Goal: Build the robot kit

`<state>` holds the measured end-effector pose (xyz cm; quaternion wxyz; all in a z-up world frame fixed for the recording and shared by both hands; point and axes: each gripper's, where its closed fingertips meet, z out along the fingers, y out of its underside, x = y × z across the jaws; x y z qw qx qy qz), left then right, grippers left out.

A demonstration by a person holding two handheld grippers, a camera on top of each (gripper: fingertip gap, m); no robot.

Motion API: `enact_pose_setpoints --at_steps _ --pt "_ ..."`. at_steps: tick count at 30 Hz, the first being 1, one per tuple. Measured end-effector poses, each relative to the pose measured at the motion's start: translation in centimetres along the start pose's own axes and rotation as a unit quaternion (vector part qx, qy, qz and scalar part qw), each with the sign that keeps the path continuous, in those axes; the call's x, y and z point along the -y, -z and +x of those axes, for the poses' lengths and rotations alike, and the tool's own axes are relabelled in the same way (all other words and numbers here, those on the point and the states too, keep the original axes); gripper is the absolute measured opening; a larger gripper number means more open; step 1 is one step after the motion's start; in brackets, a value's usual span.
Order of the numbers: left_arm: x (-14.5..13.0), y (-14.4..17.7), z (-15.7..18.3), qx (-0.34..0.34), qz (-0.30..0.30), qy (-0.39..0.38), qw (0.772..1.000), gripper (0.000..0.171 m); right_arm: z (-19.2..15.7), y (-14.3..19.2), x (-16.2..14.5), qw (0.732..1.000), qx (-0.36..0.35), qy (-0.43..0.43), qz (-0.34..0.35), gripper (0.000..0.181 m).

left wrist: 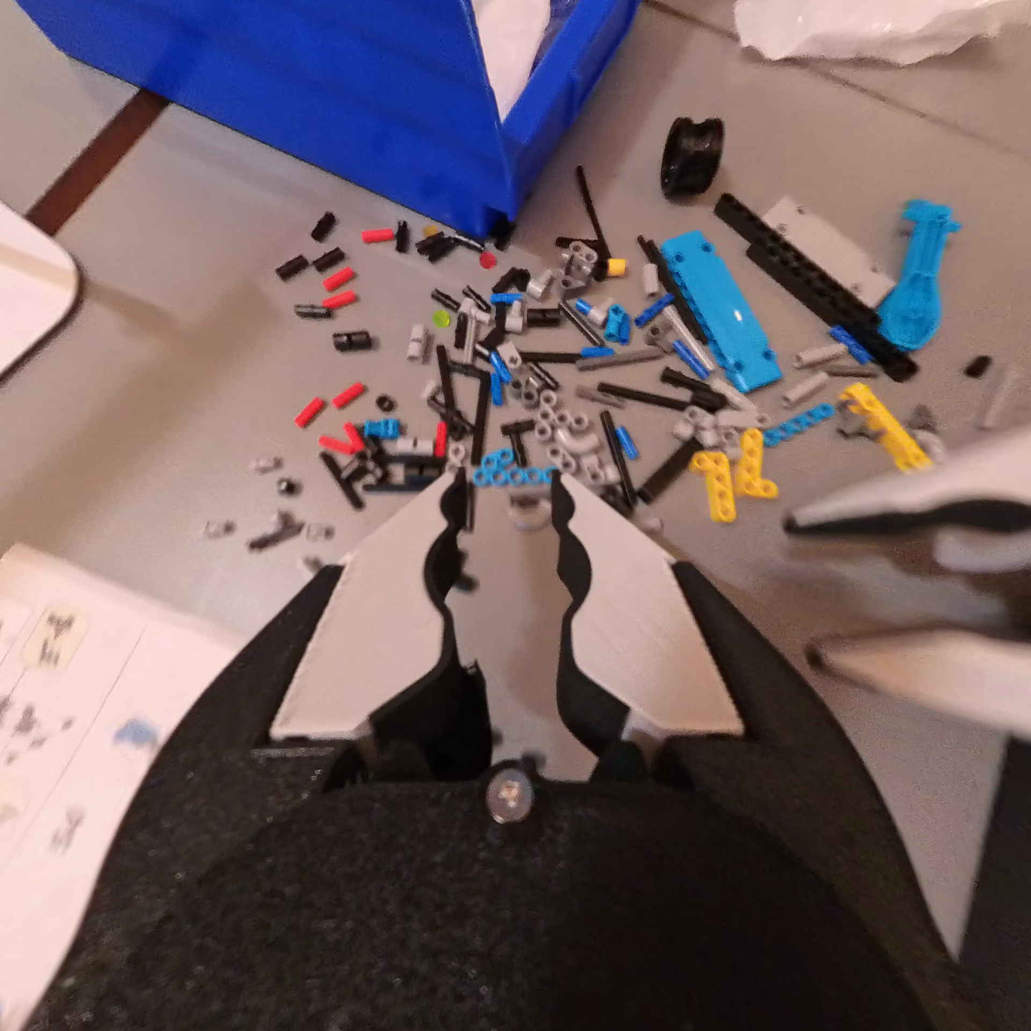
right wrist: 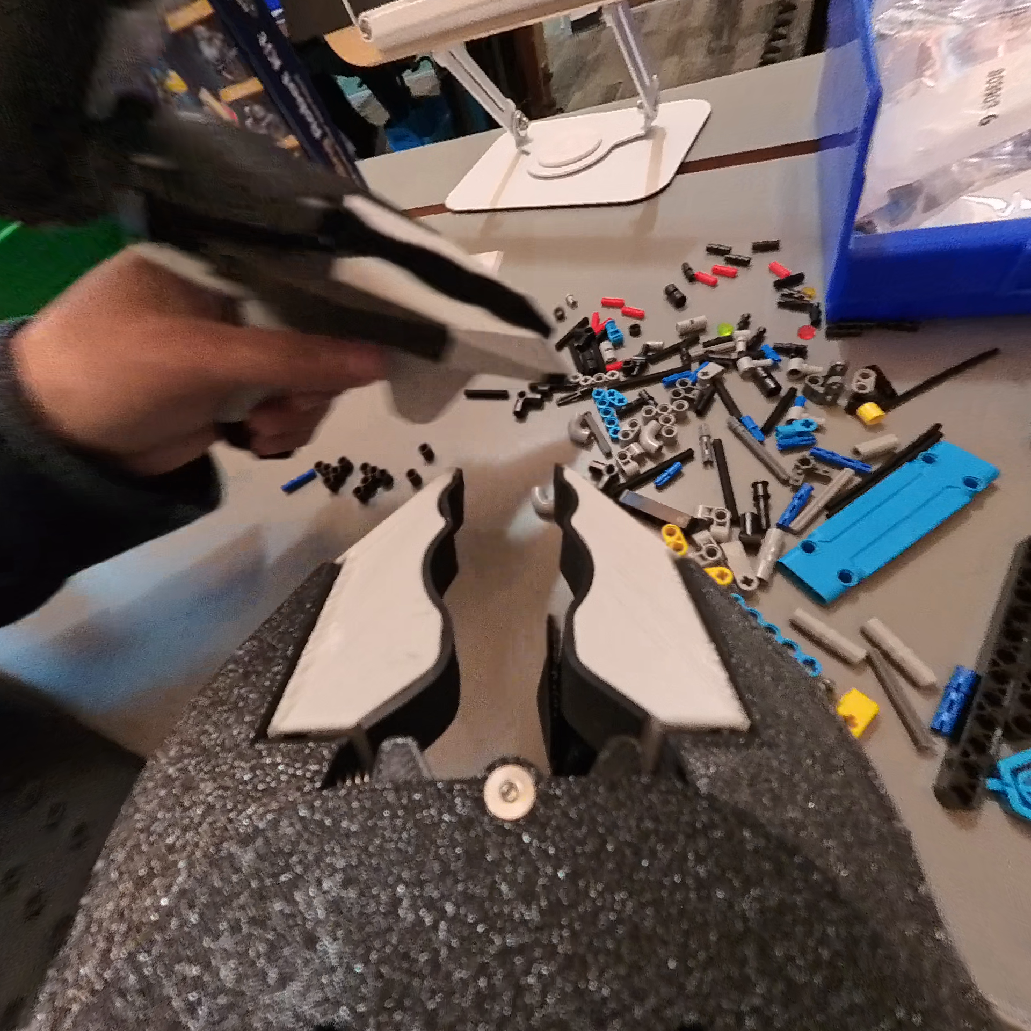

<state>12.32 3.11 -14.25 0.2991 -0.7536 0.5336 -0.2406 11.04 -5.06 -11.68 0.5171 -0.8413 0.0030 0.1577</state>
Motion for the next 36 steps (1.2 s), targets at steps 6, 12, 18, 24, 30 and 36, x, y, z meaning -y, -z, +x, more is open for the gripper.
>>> enact_pose_setpoints --at_steps 6,12,18,24,30,36 --pt "0.8 -5.1 0.4 -0.022 -0.017 -0.028 0.999 0.019 -1.4 0.0 -0.2 0.999 0.043 0.009 -0.004 0.032" --pt "0.4 -6.2 -0.9 -0.016 -0.043 -0.032 0.998 0.009 -1.6 0.3 -0.2 0.997 0.079 -0.026 0.0 0.032" --pt "0.6 -5.7 -0.5 -0.018 -0.038 -0.034 0.999 0.009 -1.6 0.1 -0.3 0.995 0.088 -0.042 -0.006 0.032" --pt "0.2 -6.3 0.3 -0.022 -0.06 -0.049 0.997 0.007 -1.8 -0.1 -0.5 0.995 0.09 -0.038 -0.012 0.032" --pt "0.5 -6.7 -0.7 -0.012 -0.053 -0.013 0.998 0.011 -1.8 -0.1 -0.5 0.995 0.093 -0.043 -0.013 0.032" --pt "0.9 -6.7 -0.9 -0.001 -0.05 -0.035 0.998 0.016 -1.8 -0.2 -0.7 0.994 0.094 -0.043 -0.019 0.032"
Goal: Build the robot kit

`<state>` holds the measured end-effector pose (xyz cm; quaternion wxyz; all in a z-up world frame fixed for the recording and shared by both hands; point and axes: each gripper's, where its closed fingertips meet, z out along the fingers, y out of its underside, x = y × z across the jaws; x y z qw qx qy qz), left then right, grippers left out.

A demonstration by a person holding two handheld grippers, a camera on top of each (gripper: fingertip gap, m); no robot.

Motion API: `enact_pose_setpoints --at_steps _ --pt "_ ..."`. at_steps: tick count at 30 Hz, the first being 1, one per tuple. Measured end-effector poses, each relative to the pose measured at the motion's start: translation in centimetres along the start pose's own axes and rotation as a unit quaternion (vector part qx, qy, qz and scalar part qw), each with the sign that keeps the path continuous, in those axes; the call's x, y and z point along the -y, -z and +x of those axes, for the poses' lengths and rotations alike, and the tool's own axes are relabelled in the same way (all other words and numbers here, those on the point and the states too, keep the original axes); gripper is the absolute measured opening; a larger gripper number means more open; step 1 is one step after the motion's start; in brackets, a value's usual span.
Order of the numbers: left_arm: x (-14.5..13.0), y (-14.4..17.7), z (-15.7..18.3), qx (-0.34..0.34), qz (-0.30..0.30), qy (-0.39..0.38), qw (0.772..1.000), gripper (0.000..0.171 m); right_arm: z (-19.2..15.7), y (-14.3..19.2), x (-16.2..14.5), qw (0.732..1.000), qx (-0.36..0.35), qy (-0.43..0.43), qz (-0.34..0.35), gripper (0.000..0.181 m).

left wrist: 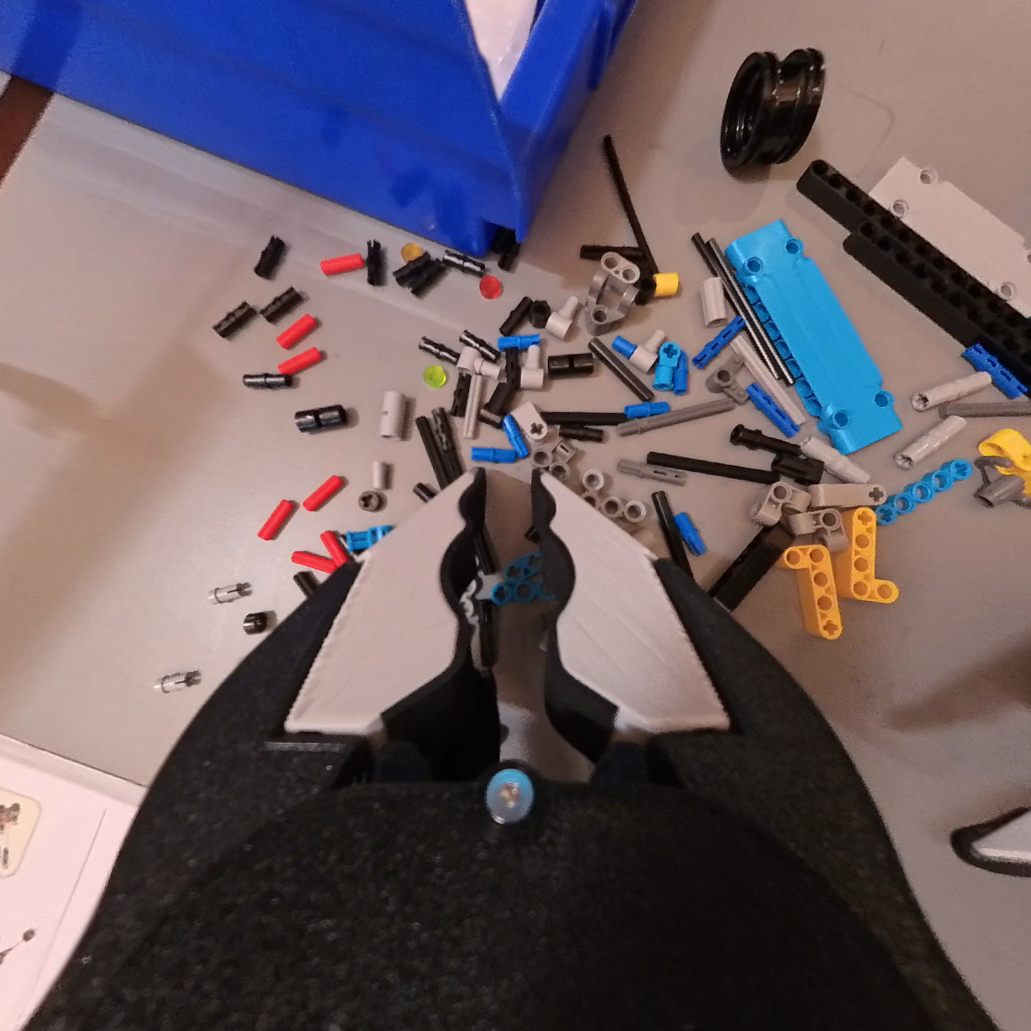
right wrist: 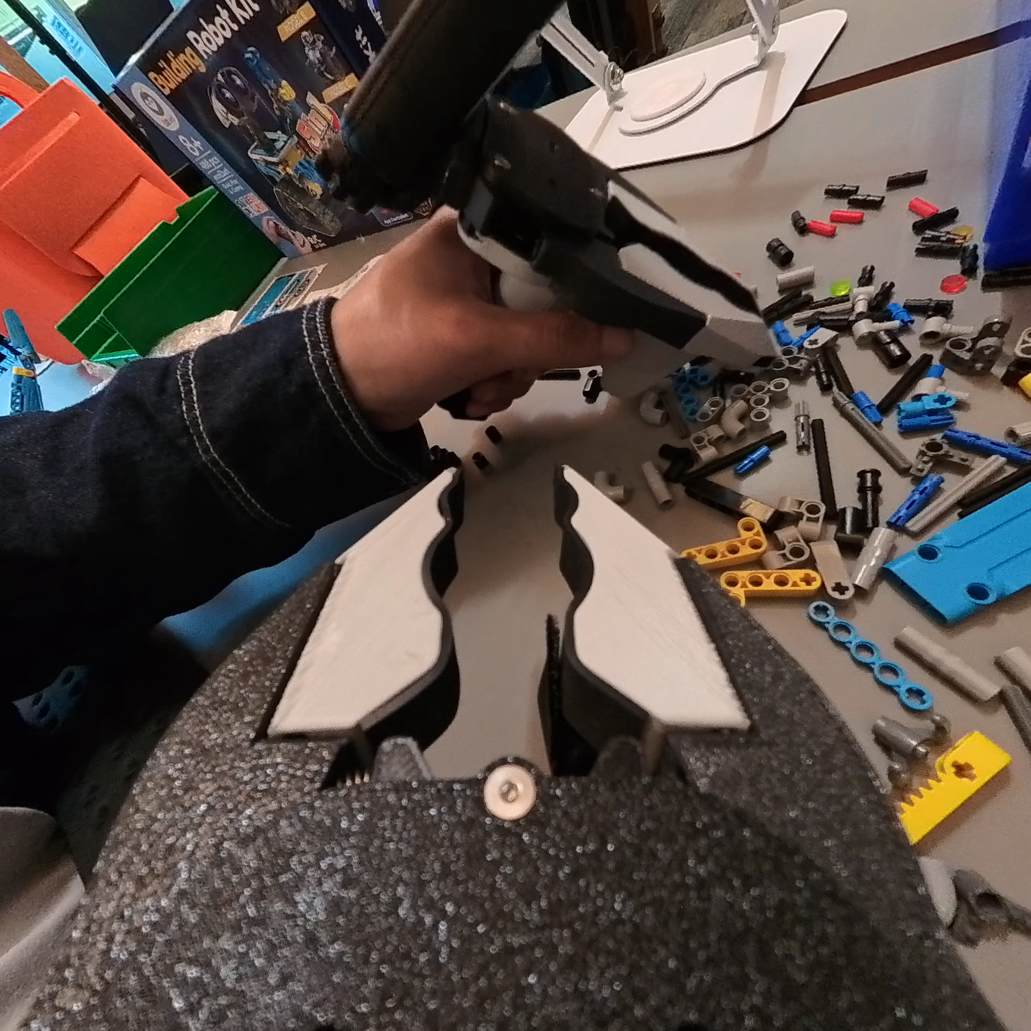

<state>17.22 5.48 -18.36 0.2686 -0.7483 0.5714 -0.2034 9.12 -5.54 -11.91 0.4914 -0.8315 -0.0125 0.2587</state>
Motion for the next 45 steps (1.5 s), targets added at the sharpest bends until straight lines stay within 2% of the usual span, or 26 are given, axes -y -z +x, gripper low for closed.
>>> enact_pose_setpoints --at_steps 6,12,15,22,25,27,29,33,35,37,40,45 --pt "0.4 -0.5 0.2 -0.001 -0.002 -0.073 0.997 0.021 -0.1 -0.2 -0.2 1.0 0.001 0.0 -0.007 0.032" --pt "0.6 -0.9 0.0 -0.021 -0.014 -0.061 0.998 0.017 -0.1 -0.2 -0.3 1.0 0.004 -0.001 -0.01 0.032" --pt "0.5 -0.9 0.6 -0.038 -0.012 -0.055 0.998 0.005 -0.2 -0.3 -0.4 1.0 0.004 0.0 -0.013 0.032" --pt "0.3 -0.7 0.7 -0.046 -0.008 -0.054 0.997 0.004 -0.3 -0.4 -0.5 1.0 0.005 0.002 -0.017 0.032" --pt "0.3 0.7 0.4 -0.033 0.002 -0.054 0.998 0.004 -0.2 -0.3 -0.5 1.0 0.004 0.0 -0.016 0.032" --pt "0.0 3.4 0.6 -0.029 0.012 -0.045 0.998 0.005 -0.1 -0.2 -0.3 1.0 0.003 -0.001 -0.011 0.032" --pt "-2.5 6.5 1.2 -0.03 -0.008 -0.029 0.999 0.005 -0.1 0.0 -0.1 1.0 0.001 -0.001 -0.004 0.032" --pt "-10.2 10.7 3.0 -0.032 -0.076 0.025 0.996 0.005 0.5 0.2 0.4 1.0 -0.014 -0.002 0.01 0.031" --pt "-12.5 12.5 2.0 0.014 -0.08 0.038 0.996 0.005 1.1 0.5 0.6 0.999 -0.03 -0.004 0.018 0.032" --pt "-13.7 13.7 0.3 0.058 -0.071 0.061 0.994 0.005 1.1 0.5 0.5 0.999 -0.027 -0.011 0.017 0.032" --pt "-14.6 13.8 -1.9 0.089 -0.052 0.091 0.991 0.005 1.3 0.3 0.4 0.999 -0.038 -0.009 0.011 0.032" --pt "-15.1 12.0 -2.1 0.066 -0.048 0.101 0.992 0.005 3.2 0.3 -0.1 0.996 -0.088 -0.01 -0.009 0.031"
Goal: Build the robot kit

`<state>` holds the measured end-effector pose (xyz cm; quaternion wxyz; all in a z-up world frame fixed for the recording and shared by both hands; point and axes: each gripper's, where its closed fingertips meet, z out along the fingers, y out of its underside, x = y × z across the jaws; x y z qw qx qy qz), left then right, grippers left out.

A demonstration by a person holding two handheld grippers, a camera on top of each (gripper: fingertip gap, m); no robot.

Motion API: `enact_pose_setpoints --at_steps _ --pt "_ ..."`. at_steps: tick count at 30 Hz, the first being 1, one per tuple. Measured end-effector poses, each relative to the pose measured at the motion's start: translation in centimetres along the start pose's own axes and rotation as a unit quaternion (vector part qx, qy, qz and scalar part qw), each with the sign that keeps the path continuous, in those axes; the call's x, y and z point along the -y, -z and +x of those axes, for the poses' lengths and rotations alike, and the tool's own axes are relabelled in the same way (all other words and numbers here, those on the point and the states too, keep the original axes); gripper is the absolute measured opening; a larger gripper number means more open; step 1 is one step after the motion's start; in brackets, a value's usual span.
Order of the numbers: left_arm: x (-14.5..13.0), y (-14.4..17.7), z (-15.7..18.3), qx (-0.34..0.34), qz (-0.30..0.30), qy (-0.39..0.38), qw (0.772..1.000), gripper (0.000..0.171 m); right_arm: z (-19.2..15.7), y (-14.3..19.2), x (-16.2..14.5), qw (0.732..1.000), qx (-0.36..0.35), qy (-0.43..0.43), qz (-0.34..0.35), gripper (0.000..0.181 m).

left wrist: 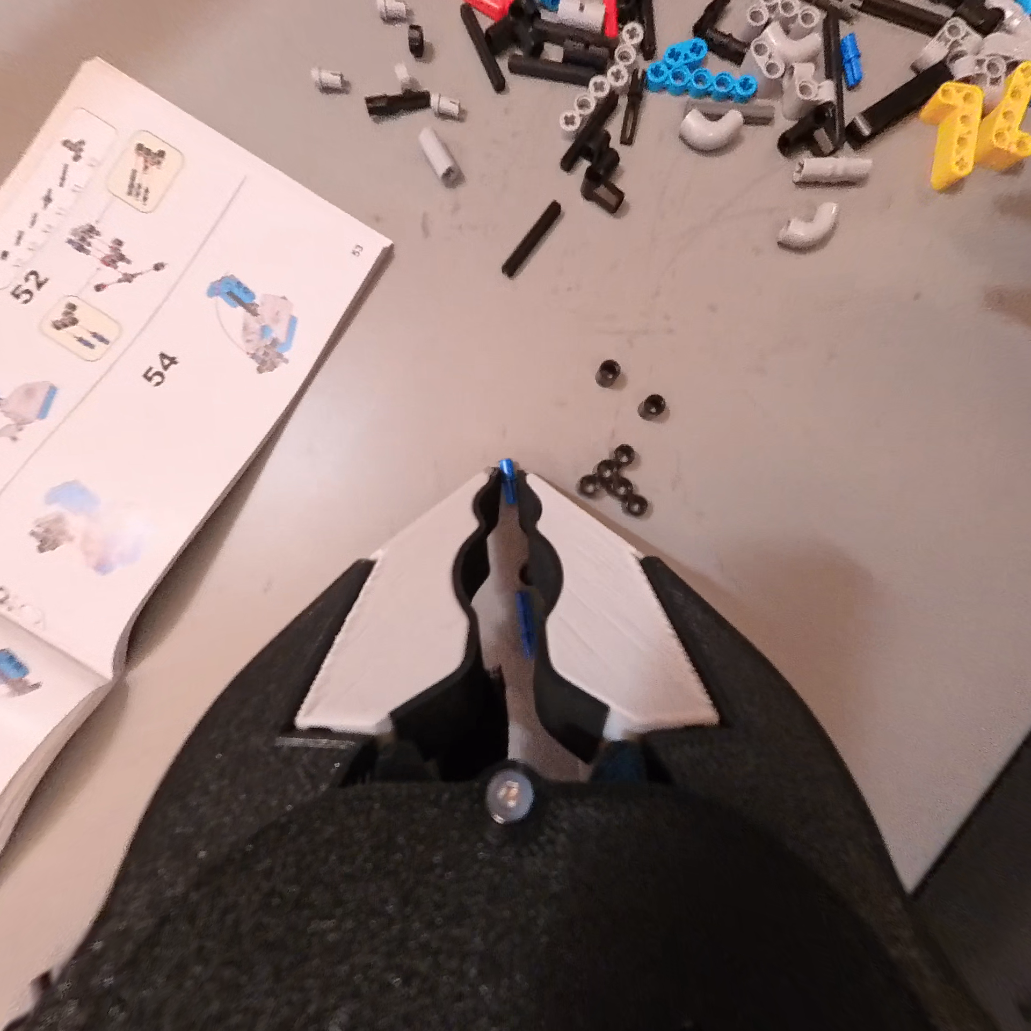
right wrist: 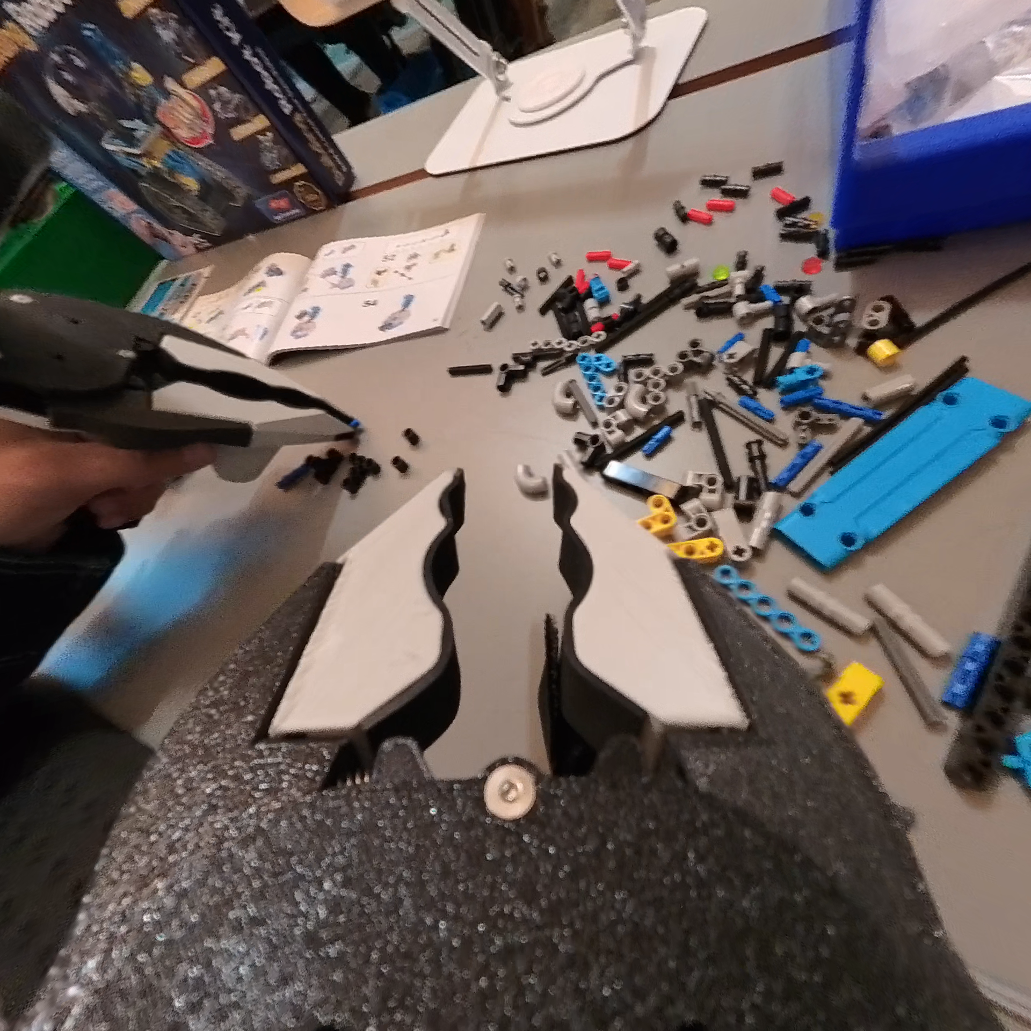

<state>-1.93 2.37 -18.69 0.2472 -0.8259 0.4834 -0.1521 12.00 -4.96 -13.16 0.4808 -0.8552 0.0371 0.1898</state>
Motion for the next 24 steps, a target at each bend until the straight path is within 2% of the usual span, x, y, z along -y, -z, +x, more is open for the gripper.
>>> enact_pose_setpoints --at_steps 3,5,6,8,10,11,15,19,24 --pt "0.1 -0.1 0.3 -0.008 0.009 -0.003 1.0 0.005 3.6 -0.3 0.4 0.995 -0.081 0.046 -0.027 0.029" --pt "0.0 -0.1 0.4 -0.01 0.013 -0.003 1.0 0.007 5.7 -1.0 0.3 0.988 -0.104 0.089 -0.071 0.03" --pt "0.0 -0.1 0.4 -0.011 0.016 -0.002 1.0 0.008 6.0 -1.4 0.2 0.986 -0.092 0.103 -0.09 0.03" --pt "0.0 0.1 0.4 -0.014 0.021 0.005 1.0 0.026 6.3 -2.1 0.9 0.98 -0.077 0.154 -0.104 0.028" --pt "0.3 0.6 0.4 -0.02 0.039 0.011 0.999 0.028 6.5 -2.8 1.0 0.968 -0.06 0.209 -0.128 0.018" --pt "0.4 1.0 0.5 -0.026 0.047 0.011 0.998 0.027 6.6 -3.1 0.7 0.963 -0.046 0.223 -0.142 0.018" --pt "1.1 3.0 0.5 -0.029 0.109 0.009 0.994 0.027 7.2 -3.9 0.2 0.964 0.004 0.212 -0.158 0.024" --pt "0.8 4.3 0.4 -0.027 0.151 0.021 0.988 0.027 7.1 -4.4 -0.7 0.955 0.014 0.236 -0.177 0.023" --pt "0.3 4.5 0.1 -0.026 0.161 0.032 0.986 0.027 6.5 -4.8 -0.8 0.953 0.026 0.241 -0.182 0.023"
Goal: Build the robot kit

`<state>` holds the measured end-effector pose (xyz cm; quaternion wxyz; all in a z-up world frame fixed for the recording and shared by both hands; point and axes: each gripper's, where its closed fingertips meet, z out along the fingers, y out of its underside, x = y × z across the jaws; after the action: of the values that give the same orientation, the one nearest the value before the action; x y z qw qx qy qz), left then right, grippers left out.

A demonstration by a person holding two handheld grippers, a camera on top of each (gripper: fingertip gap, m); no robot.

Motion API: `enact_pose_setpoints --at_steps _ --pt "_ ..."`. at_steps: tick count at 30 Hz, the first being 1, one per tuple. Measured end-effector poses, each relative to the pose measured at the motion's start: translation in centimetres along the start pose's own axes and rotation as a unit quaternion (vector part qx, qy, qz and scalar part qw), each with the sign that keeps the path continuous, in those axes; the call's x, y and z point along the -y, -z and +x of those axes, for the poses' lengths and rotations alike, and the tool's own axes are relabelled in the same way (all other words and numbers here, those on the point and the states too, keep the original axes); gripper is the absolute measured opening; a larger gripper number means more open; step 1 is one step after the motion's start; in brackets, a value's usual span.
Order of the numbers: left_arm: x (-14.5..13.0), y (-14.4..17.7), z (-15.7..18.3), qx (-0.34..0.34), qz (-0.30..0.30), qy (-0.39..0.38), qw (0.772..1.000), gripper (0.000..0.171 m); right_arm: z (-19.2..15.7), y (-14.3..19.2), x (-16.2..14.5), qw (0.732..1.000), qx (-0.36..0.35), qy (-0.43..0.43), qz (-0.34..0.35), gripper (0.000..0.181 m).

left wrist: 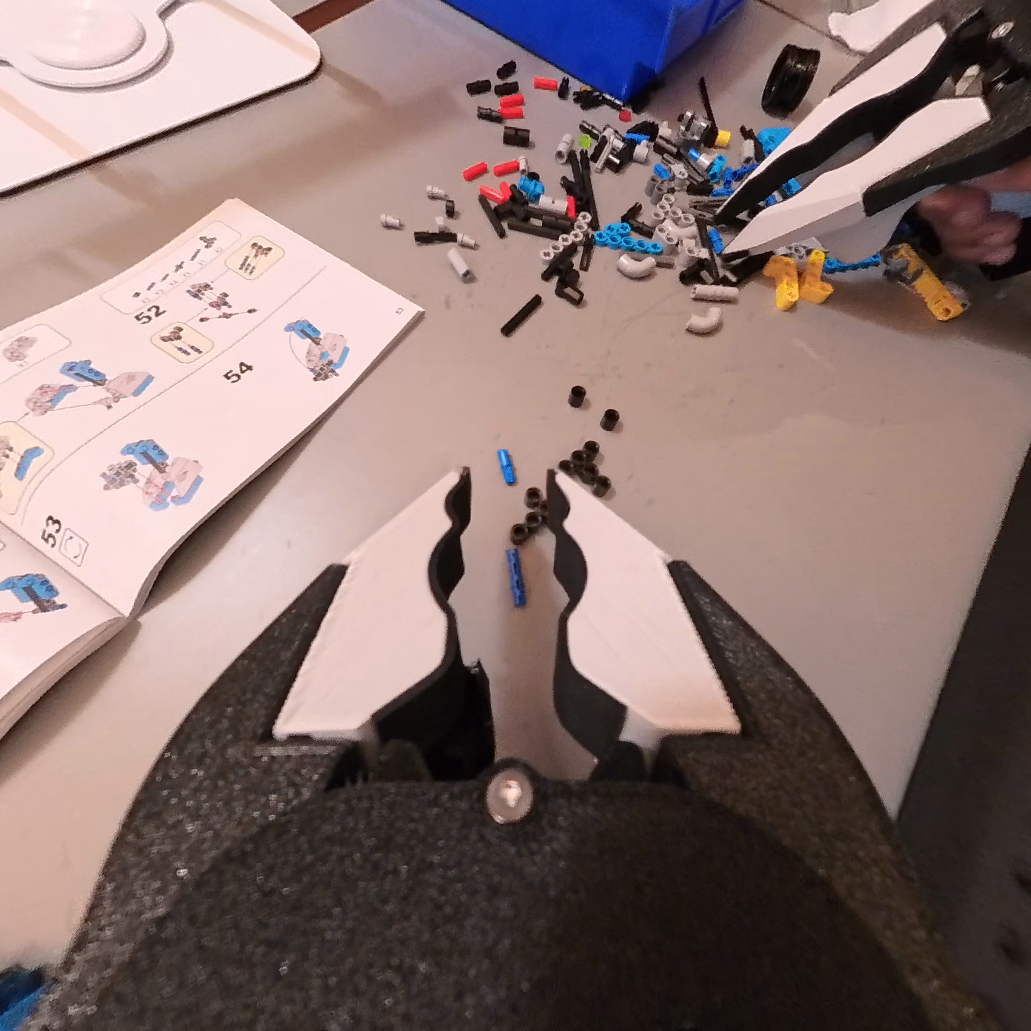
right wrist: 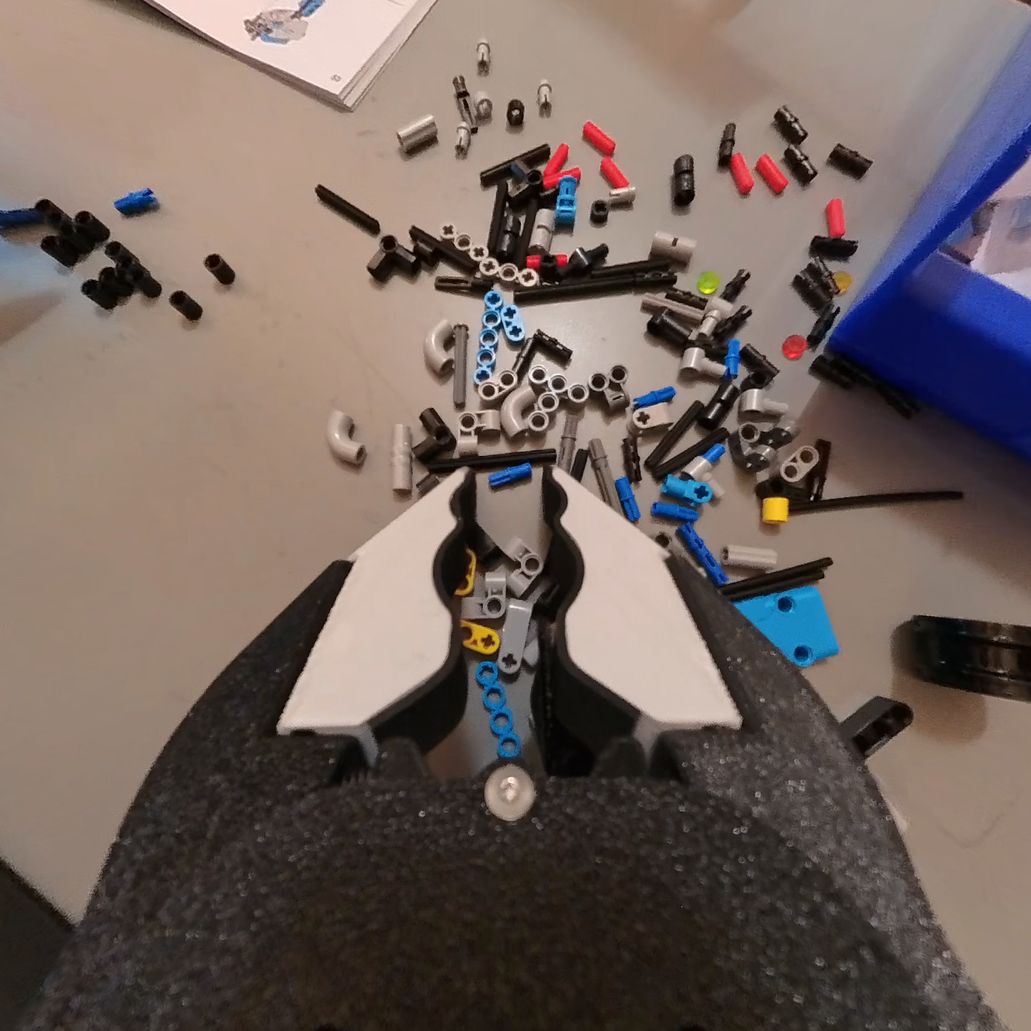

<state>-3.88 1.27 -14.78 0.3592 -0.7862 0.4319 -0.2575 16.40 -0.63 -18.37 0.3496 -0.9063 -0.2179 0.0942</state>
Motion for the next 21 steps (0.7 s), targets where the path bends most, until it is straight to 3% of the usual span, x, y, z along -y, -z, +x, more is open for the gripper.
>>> enact_pose_setpoints --at_steps 9,12,15,21 --pt "-0.1 0.1 -0.3 0.008 0.001 -0.008 1.0 0.027 0.0 0.1 -0.4 1.0 0.002 0.002 -0.01 0.014" --pt "0.1 0.5 -0.8 0.016 0.006 0.0 1.0 0.027 -0.9 1.1 0.9 1.0 0.0 0.018 0.001 0.014" --pt "-0.6 0.6 -1.7 0.034 -0.006 0.02 0.999 0.027 -4.3 1.5 3.6 0.998 0.033 0.049 0.028 0.014" --pt "-0.8 0.7 -2.6 0.041 0.002 0.05 0.998 0.027 -12.1 -1.9 6.2 0.987 0.131 0.084 0.036 0.015"
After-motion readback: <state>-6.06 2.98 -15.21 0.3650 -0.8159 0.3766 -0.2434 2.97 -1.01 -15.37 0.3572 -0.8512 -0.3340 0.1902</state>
